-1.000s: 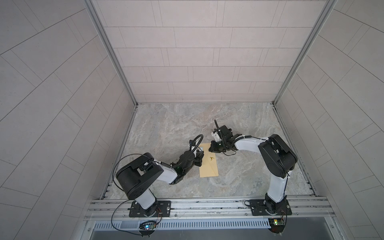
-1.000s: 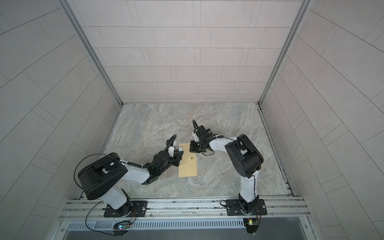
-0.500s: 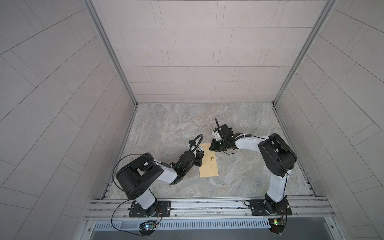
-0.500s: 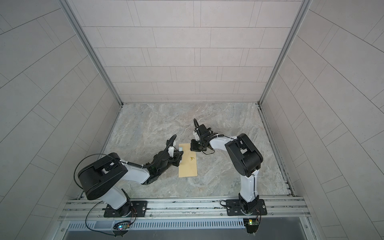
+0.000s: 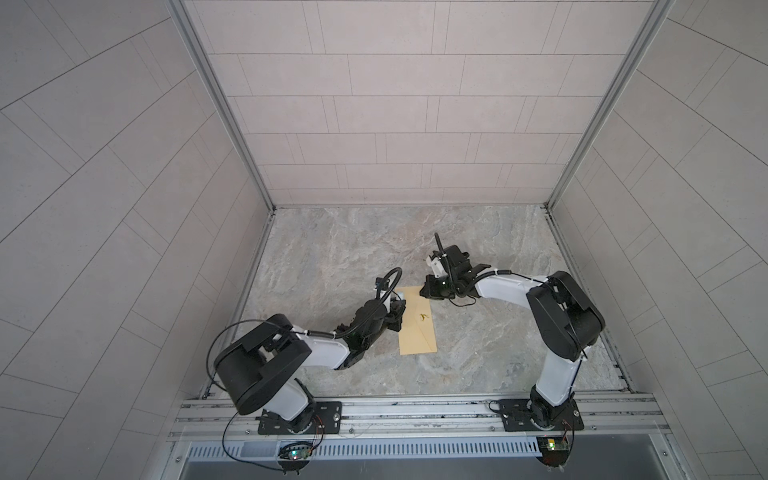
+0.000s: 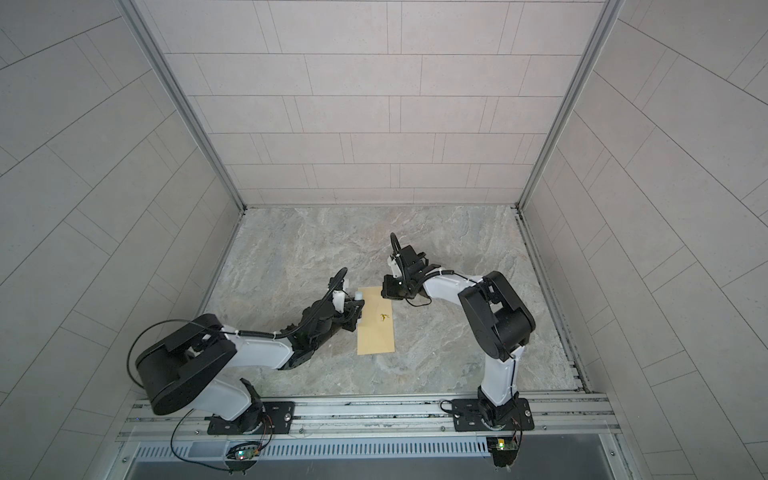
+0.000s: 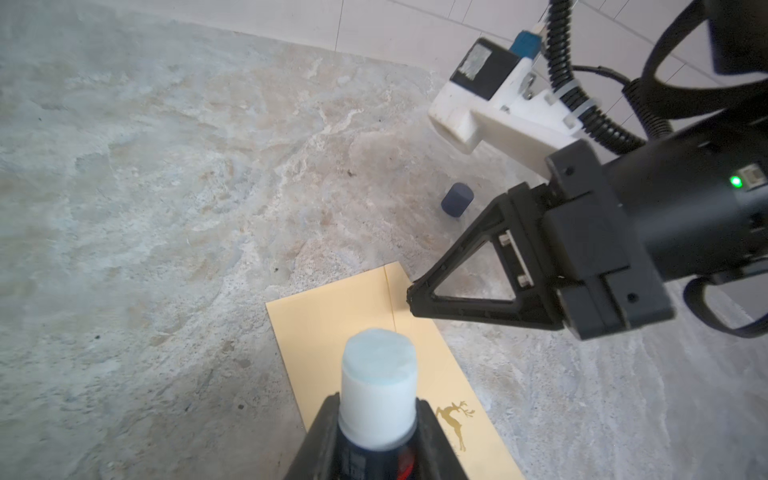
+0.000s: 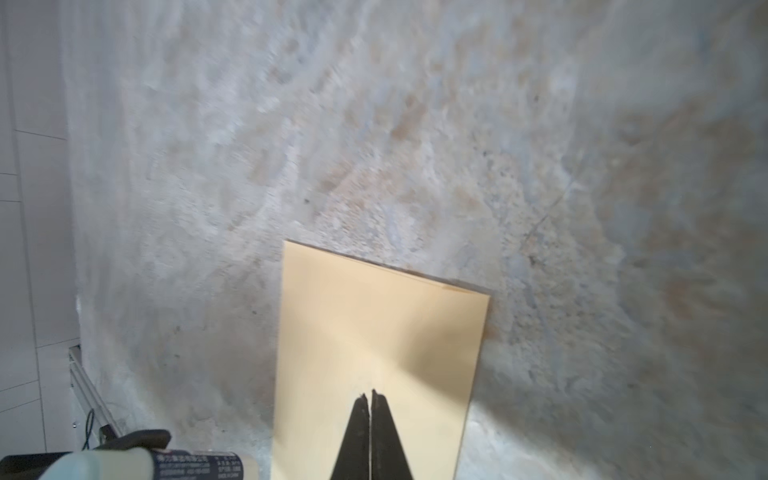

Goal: Place the letter into the envelope and seal it
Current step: 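Lift the right gripper off the sealed envelope and draw it back, then raise the glue stick with the left gripper while the right gripper approaches it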

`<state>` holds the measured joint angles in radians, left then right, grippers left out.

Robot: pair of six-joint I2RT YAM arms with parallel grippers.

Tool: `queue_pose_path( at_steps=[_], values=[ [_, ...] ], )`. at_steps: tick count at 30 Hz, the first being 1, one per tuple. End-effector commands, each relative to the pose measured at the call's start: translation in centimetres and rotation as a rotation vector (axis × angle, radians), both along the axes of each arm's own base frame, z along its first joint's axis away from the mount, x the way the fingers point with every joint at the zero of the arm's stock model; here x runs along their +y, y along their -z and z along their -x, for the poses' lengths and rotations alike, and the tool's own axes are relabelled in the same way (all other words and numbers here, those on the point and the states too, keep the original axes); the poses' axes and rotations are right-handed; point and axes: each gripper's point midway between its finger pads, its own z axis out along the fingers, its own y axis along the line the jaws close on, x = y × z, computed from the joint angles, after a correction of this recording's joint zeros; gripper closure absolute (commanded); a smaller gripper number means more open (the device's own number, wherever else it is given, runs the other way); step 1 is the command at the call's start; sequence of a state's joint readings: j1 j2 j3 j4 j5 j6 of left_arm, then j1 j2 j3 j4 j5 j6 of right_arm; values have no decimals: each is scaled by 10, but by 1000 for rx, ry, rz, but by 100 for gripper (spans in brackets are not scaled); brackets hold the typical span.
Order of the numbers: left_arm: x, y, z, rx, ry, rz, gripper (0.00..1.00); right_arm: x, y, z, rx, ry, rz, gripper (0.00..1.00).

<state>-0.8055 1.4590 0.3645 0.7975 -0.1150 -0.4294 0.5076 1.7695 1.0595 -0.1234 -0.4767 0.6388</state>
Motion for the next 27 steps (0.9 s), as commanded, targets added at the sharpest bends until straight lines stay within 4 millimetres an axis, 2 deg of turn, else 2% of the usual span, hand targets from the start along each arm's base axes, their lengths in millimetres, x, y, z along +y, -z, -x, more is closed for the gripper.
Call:
queue_pose_path(
  at_steps=[1,4,7,11,15,21,27],
  values=[
    [-3,-37,2,-50,20,49,100,-3,-68,-4,-167,13,-73,86],
    [-5,-73,8,-87,56,103,100,-11,-113,7,-293,11,-124,77],
    [-8,-107,16,-128,96,168,100,-18,-149,22,-416,-2,-182,70],
    [-8,-148,28,-192,143,274,100,-28,-182,44,-557,16,-308,61],
    [-7,-182,40,-234,184,376,100,-36,-213,73,-671,11,-459,47],
    [-2,-216,47,-247,186,542,100,-31,-228,103,-716,-45,-637,34],
    [3,-240,47,-217,166,713,100,-9,-242,126,-727,-137,-767,27]
  ],
)
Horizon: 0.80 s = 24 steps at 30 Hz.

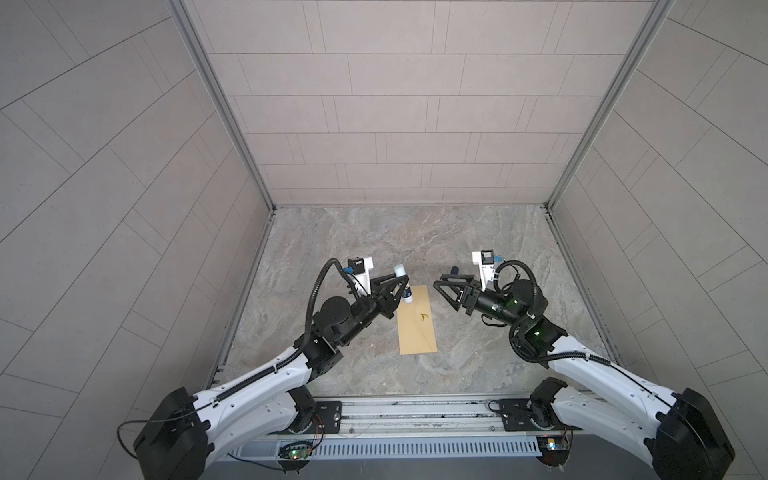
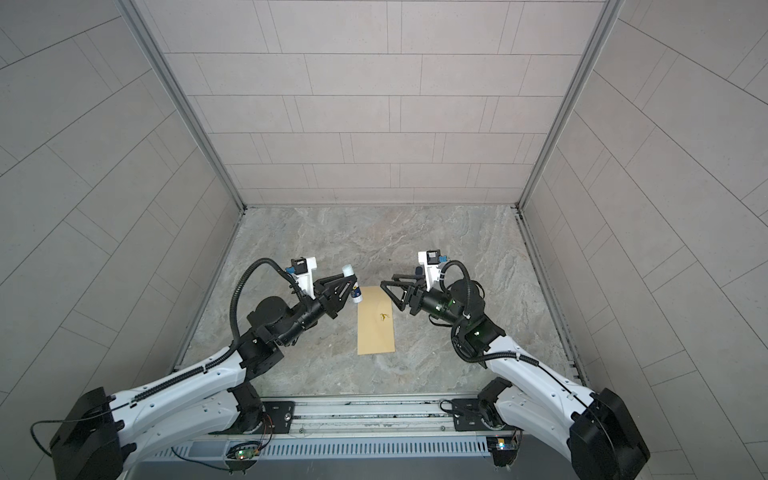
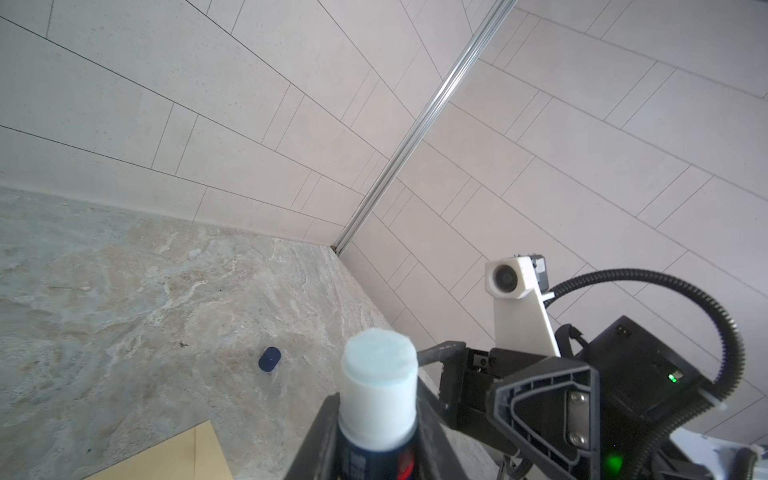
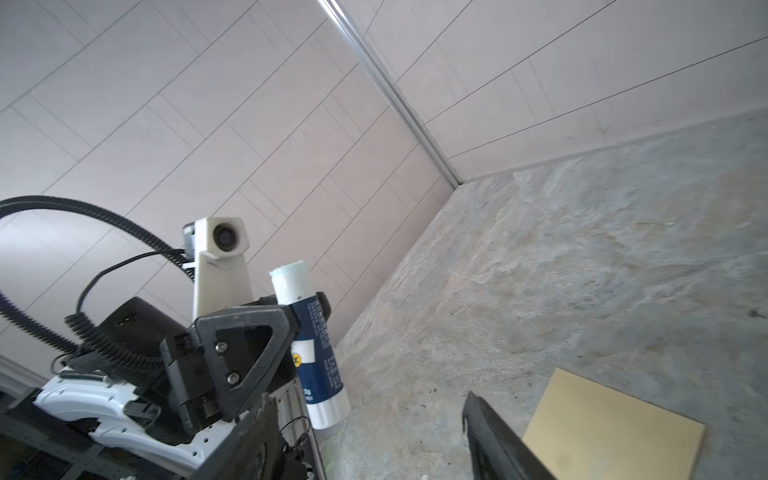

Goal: Place the letter into the envelope and seal it
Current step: 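Raise the glue stick with the left gripper while the right gripper approaches it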

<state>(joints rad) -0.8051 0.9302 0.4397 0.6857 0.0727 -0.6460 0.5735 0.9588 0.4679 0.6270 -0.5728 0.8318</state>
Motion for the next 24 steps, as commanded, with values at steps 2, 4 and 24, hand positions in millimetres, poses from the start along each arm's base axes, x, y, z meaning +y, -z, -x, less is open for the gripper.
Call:
queue_pose_path(
  at_steps=[2,4,24],
  values=[
    [5,-53,5,-25,24,212,100,18,-34,21,-96,-99,-107,26],
    [6,-58,4,-19,24,235,100,26,-32,23,-94,-118,-101,25],
    [12,-65,7,-2,24,299,100,60,-36,24,-82,-199,-187,52]
  ],
)
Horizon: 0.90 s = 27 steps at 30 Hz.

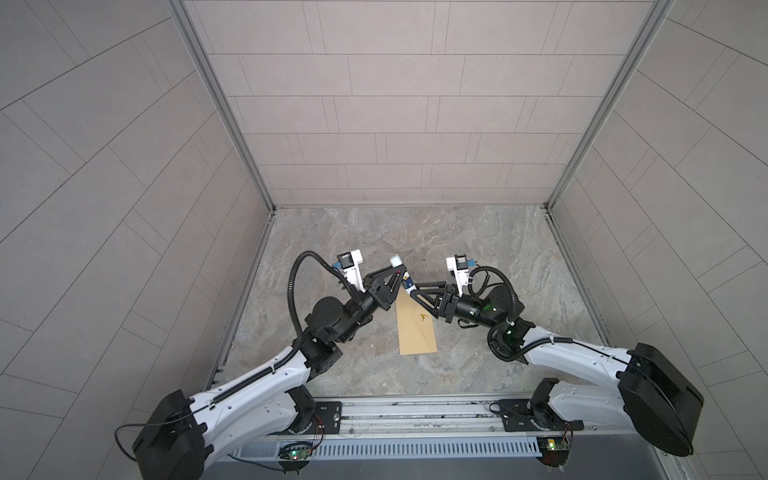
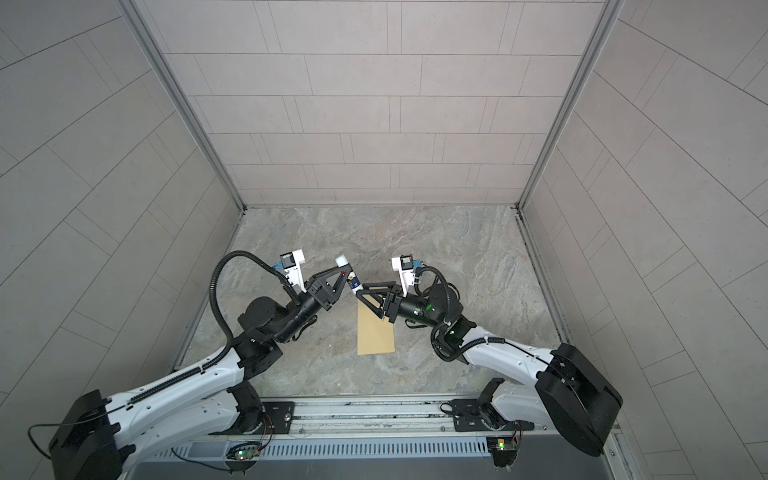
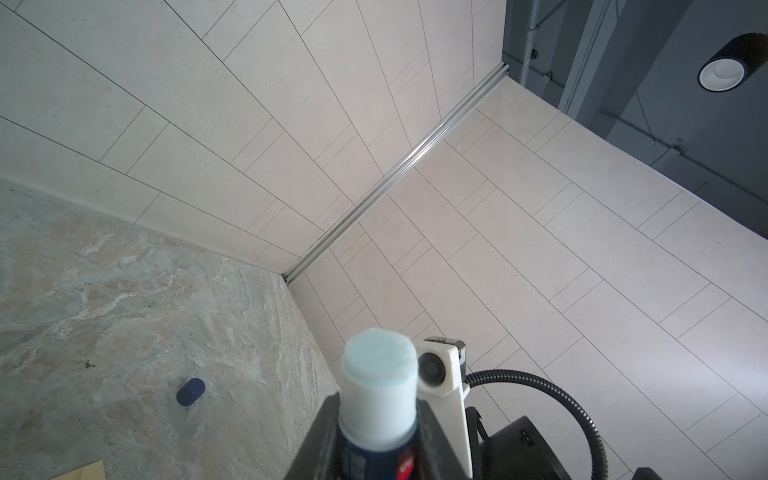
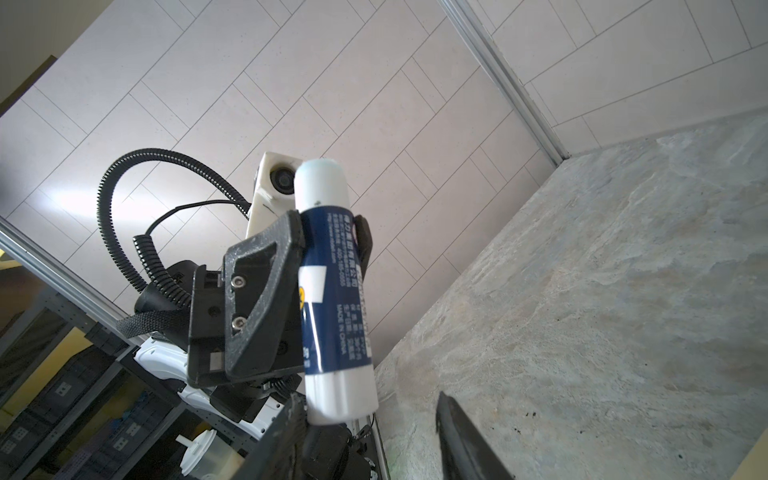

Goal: Place the letter into the envelope and seal it

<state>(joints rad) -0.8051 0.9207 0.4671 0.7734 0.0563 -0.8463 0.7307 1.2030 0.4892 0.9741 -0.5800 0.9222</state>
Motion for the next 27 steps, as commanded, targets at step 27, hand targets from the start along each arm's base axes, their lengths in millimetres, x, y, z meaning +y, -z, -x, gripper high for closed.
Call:
queue_pose_path(
  at_steps=[27],
  values=[
    [2,-9,1,-23,-5,25,100,5,-20,-6,-64,74,29,90]
  ],
)
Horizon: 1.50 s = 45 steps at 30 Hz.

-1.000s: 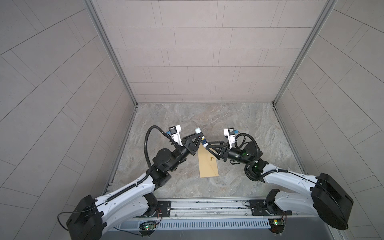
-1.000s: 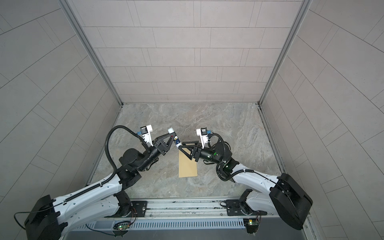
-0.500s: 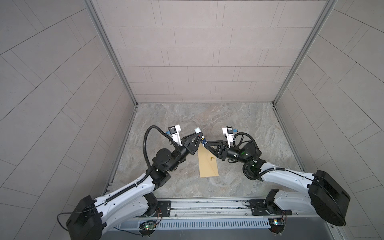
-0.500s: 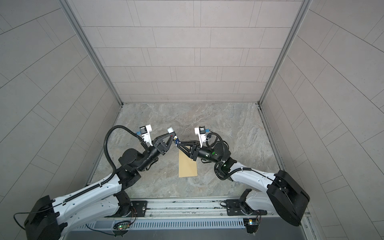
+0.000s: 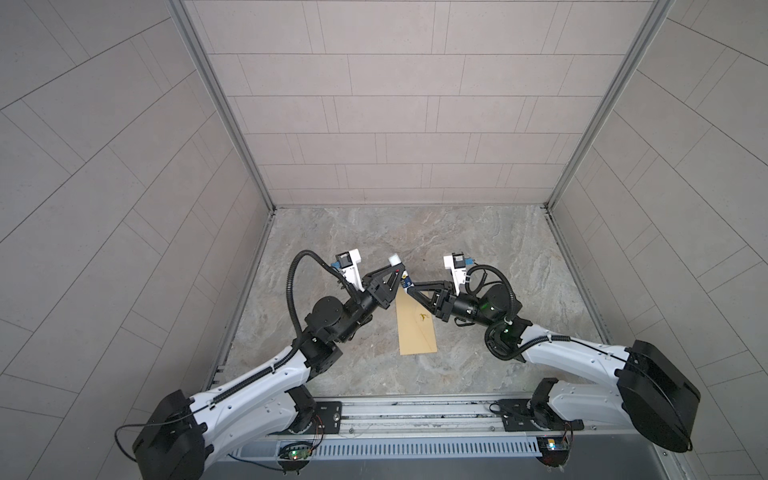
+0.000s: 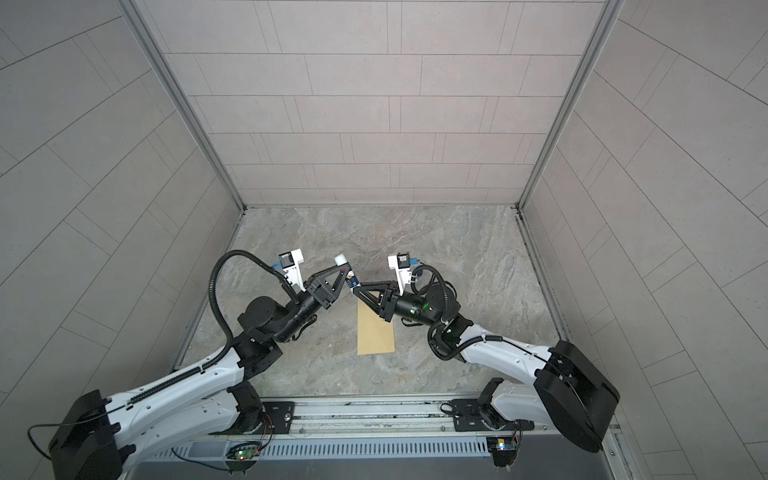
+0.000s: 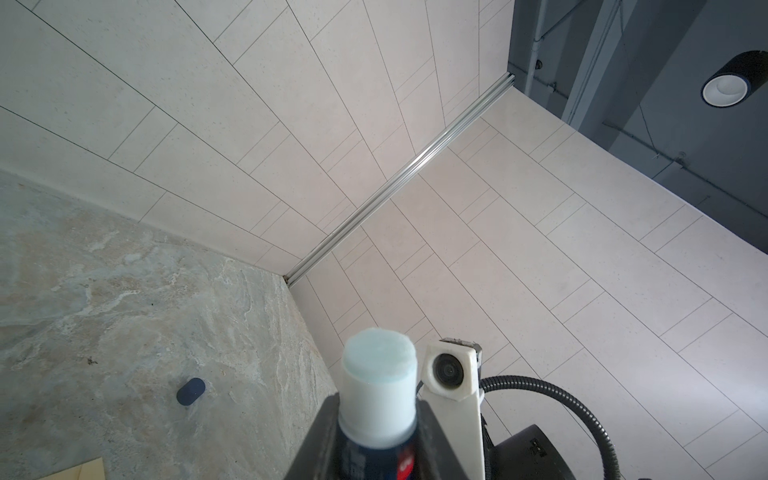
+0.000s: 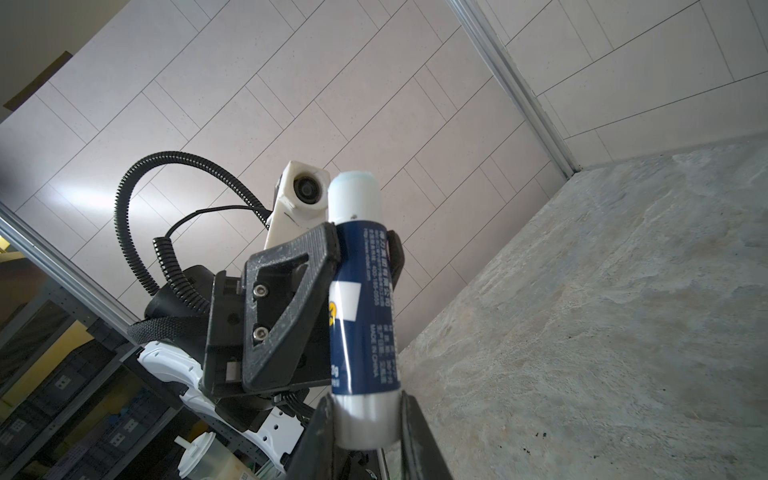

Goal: Place the letter into the envelope and seal it

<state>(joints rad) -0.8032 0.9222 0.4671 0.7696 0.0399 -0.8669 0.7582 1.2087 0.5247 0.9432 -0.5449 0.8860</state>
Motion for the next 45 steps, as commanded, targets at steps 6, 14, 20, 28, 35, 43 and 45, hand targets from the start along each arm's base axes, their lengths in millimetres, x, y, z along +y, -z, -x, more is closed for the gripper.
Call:
queue_pose_path(
  at_steps=[6,14,20,28,35,43,45],
  values=[
    [0,-1,0,-36,-13,-44,100,-8,0,-11,-79,202,202,93],
    [1,11,-3,-19,-37,-91,100,-8,-16,-10,-214,356,394,96],
    [3,17,-5,-12,-50,-108,100,-1,-20,-7,-313,450,533,99],
    [4,23,-7,0,-62,-124,100,16,-27,2,-493,580,766,100],
    [5,24,-7,5,-69,-129,100,40,-25,13,-663,663,963,100],
    [6,25,-8,7,-75,-136,100,51,-16,16,-726,681,1037,100],
    [6,25,-8,7,-75,-136,100,51,-16,16,-723,682,1034,100]
  ],
)
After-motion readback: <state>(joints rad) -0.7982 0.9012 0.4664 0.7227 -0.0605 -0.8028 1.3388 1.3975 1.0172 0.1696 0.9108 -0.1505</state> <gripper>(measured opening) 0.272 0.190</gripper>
